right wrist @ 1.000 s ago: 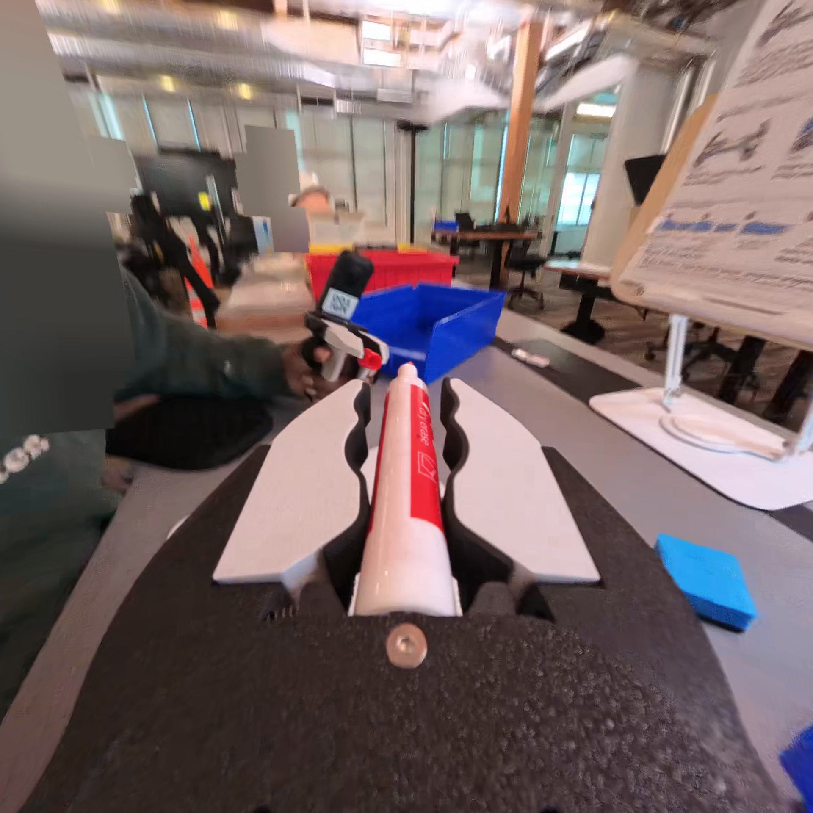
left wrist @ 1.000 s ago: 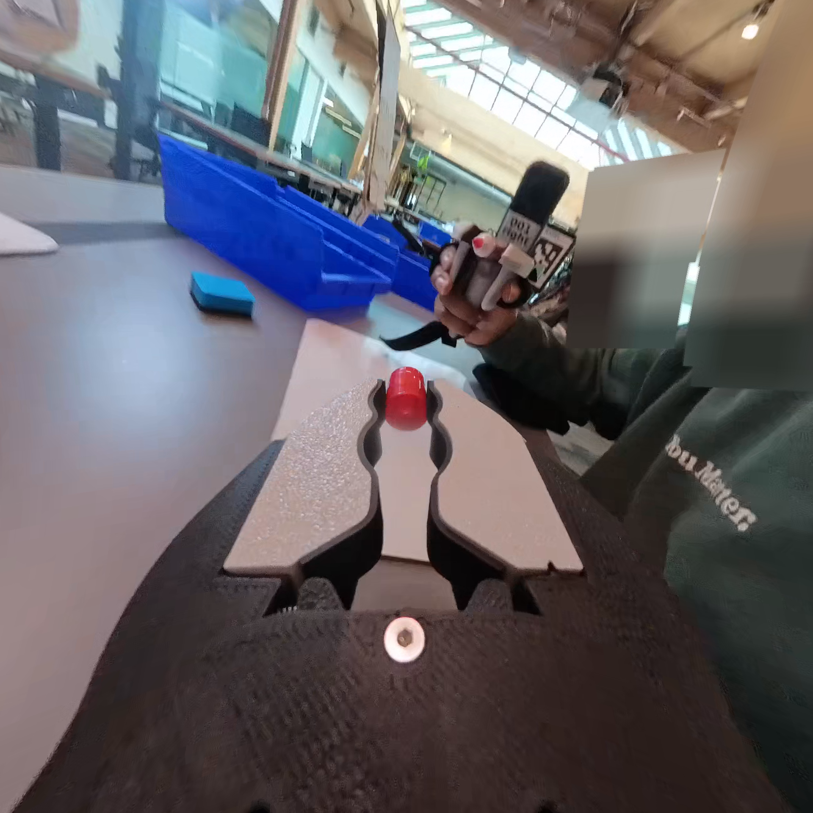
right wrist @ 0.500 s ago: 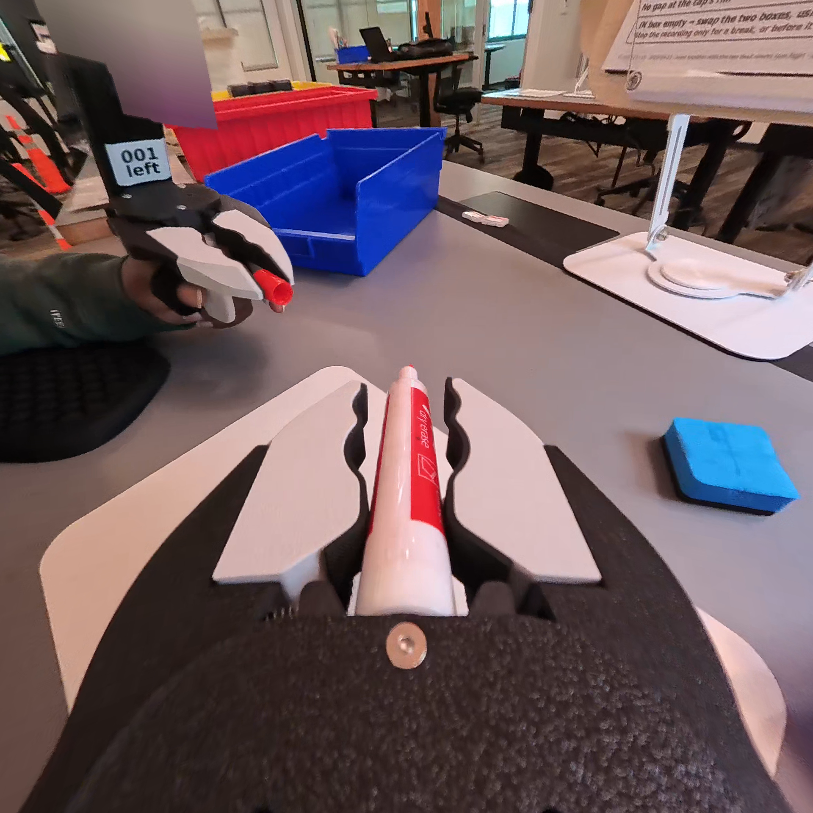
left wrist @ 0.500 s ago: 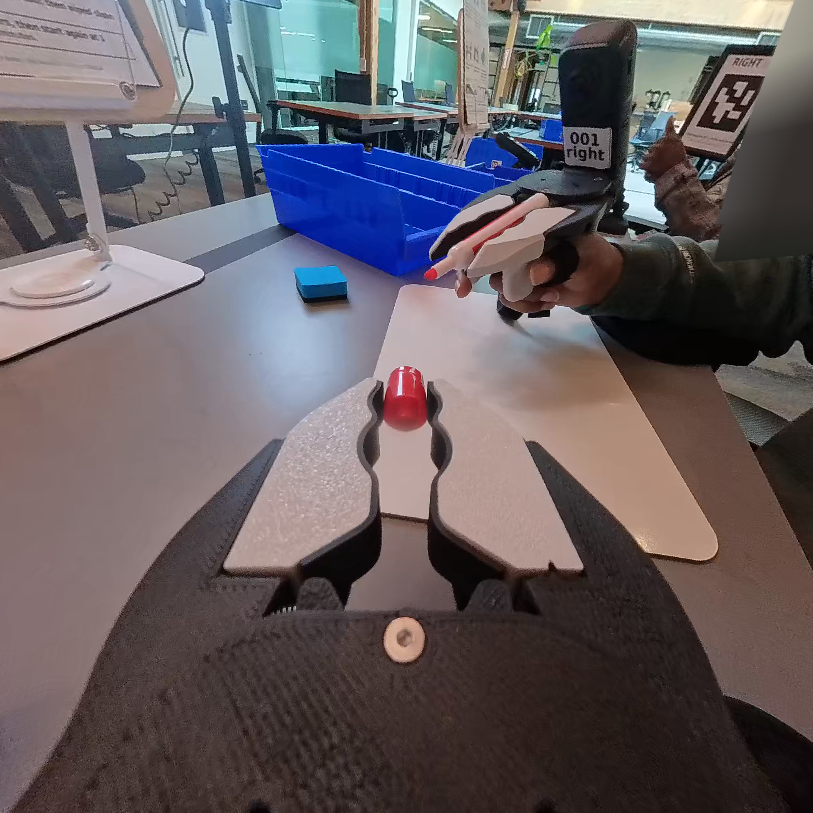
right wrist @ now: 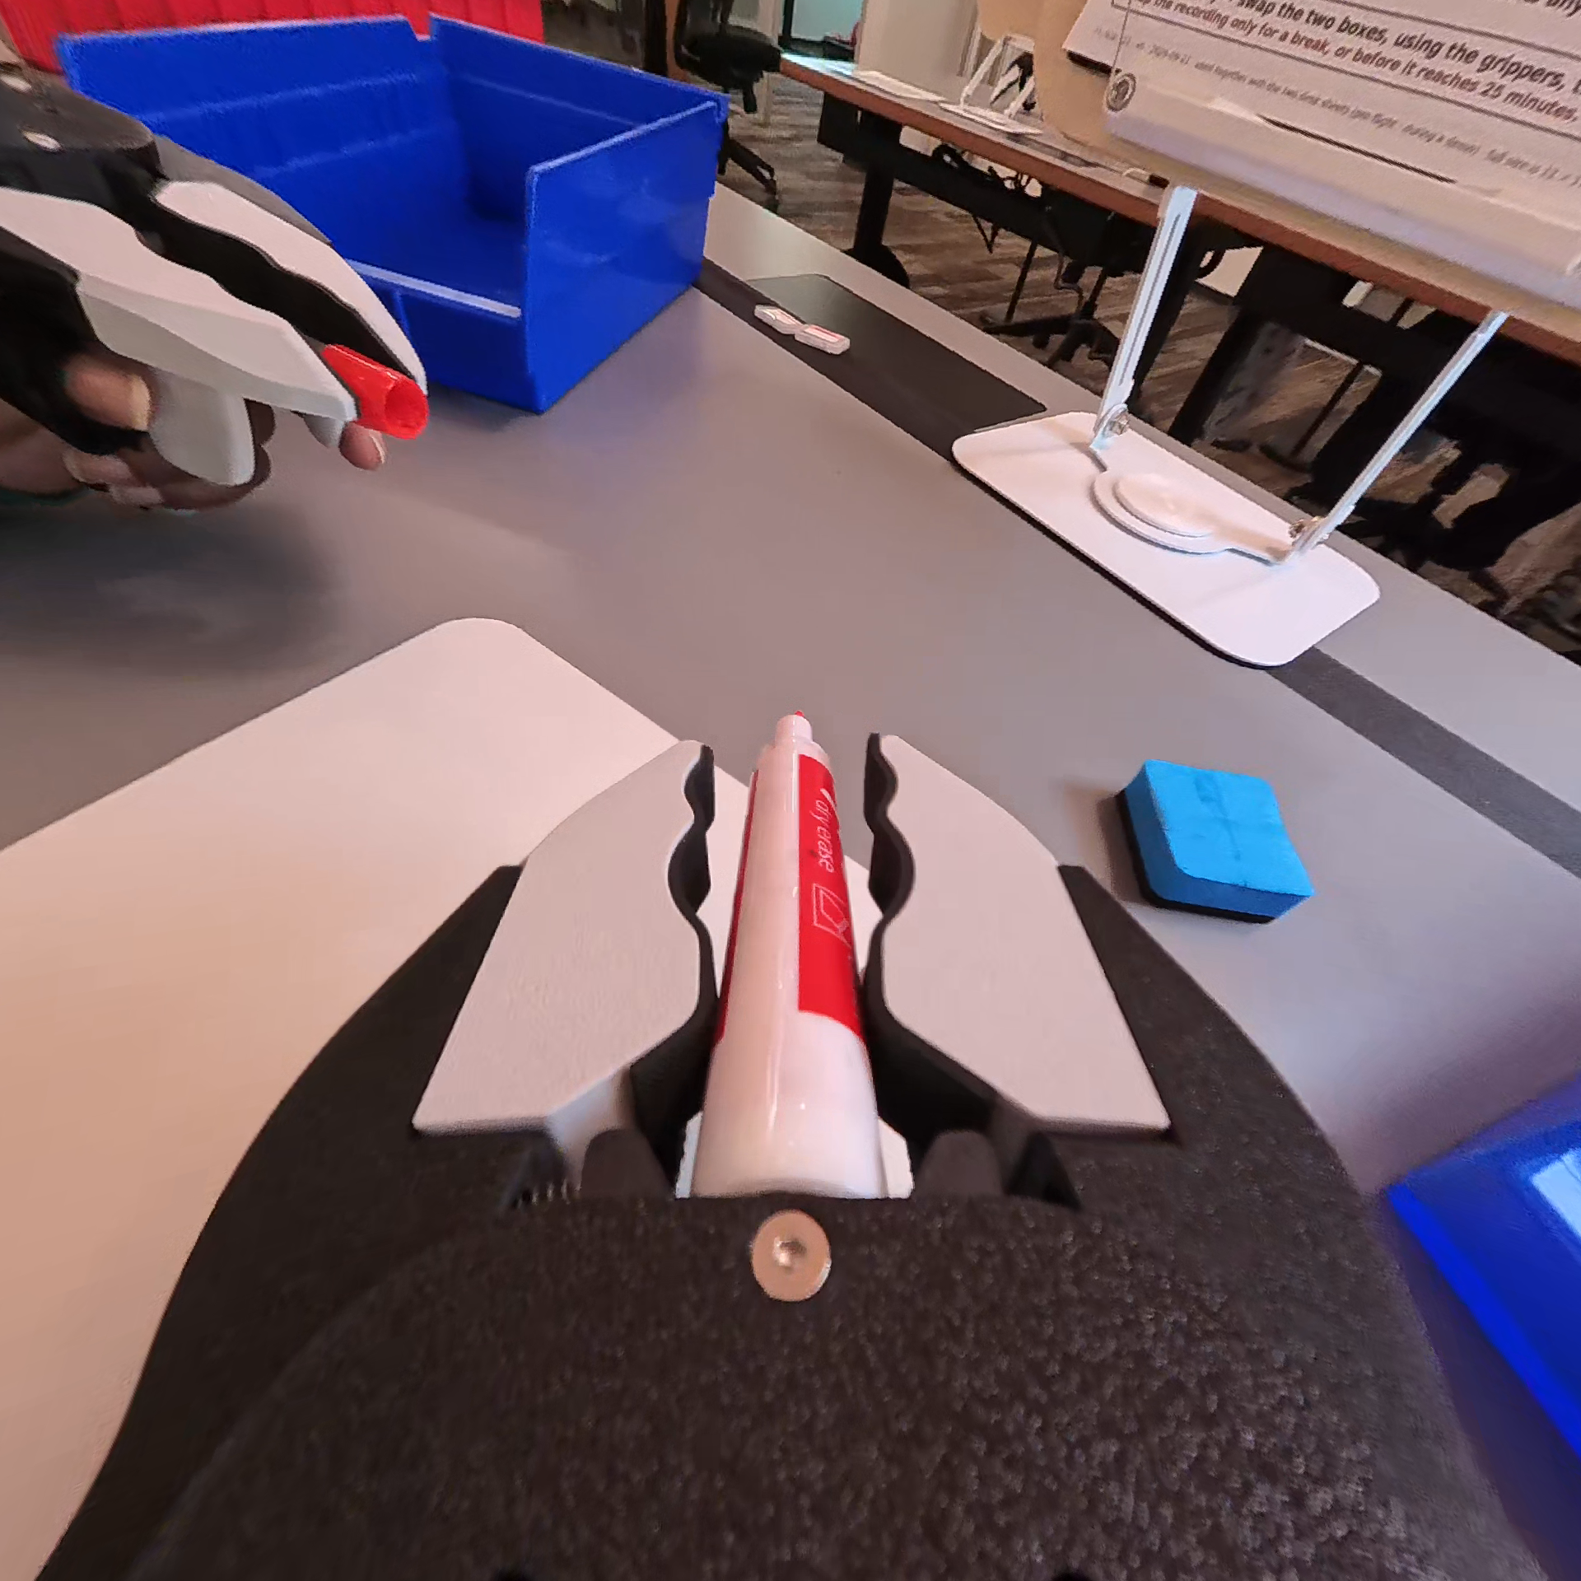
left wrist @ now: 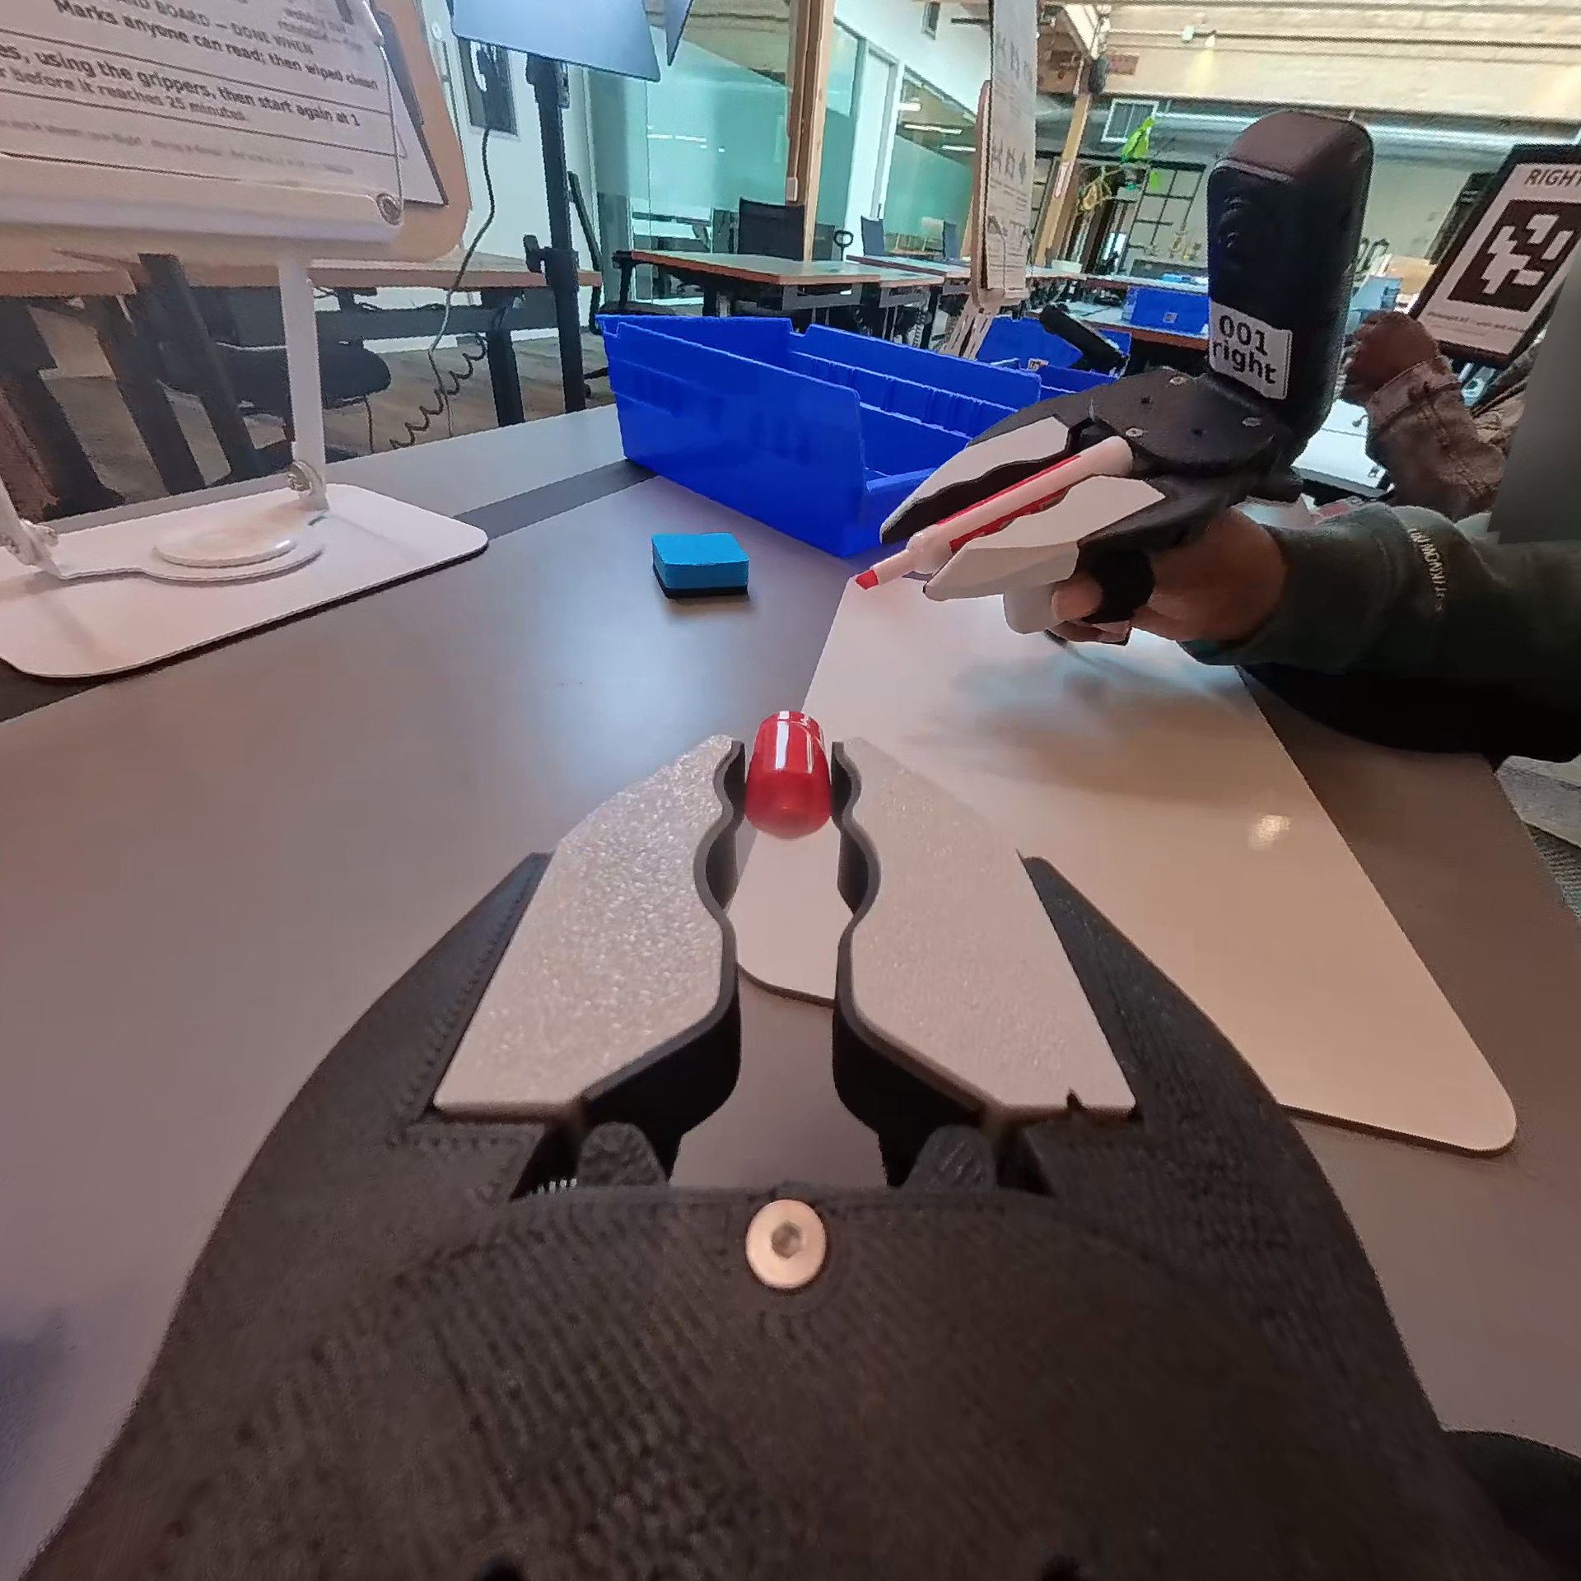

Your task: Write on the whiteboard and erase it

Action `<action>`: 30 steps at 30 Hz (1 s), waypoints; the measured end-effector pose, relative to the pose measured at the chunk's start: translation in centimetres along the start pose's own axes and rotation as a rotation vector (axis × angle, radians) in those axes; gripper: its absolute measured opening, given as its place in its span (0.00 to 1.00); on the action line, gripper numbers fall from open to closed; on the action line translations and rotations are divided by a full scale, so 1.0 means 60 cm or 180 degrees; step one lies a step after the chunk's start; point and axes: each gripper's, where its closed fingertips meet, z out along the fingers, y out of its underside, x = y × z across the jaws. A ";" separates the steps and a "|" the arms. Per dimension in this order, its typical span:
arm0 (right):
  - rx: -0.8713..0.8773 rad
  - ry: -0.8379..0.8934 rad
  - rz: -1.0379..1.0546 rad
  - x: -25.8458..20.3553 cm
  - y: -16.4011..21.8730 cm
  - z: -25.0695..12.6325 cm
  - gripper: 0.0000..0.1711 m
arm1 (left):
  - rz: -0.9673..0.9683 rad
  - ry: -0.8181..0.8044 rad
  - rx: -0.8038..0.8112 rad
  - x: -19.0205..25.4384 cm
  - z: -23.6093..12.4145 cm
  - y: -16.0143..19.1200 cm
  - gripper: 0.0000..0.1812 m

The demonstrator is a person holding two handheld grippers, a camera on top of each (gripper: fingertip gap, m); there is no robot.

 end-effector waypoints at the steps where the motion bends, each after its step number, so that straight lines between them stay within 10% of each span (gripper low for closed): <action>1: -0.0011 0.0014 0.0000 0.003 0.003 0.000 0.20 | -0.0007 -0.0001 0.0008 -0.001 0.000 0.002 0.10; 11: -0.0022 0.0129 0.0207 0.041 0.018 -0.006 0.20 | -0.0037 0.0127 0.0156 0.006 -0.005 -0.003 0.10; 30: -0.1169 -0.1689 -0.0139 -0.155 0.006 0.048 0.20 | 0.0392 0.0277 0.0024 0.025 -0.048 0.009 0.10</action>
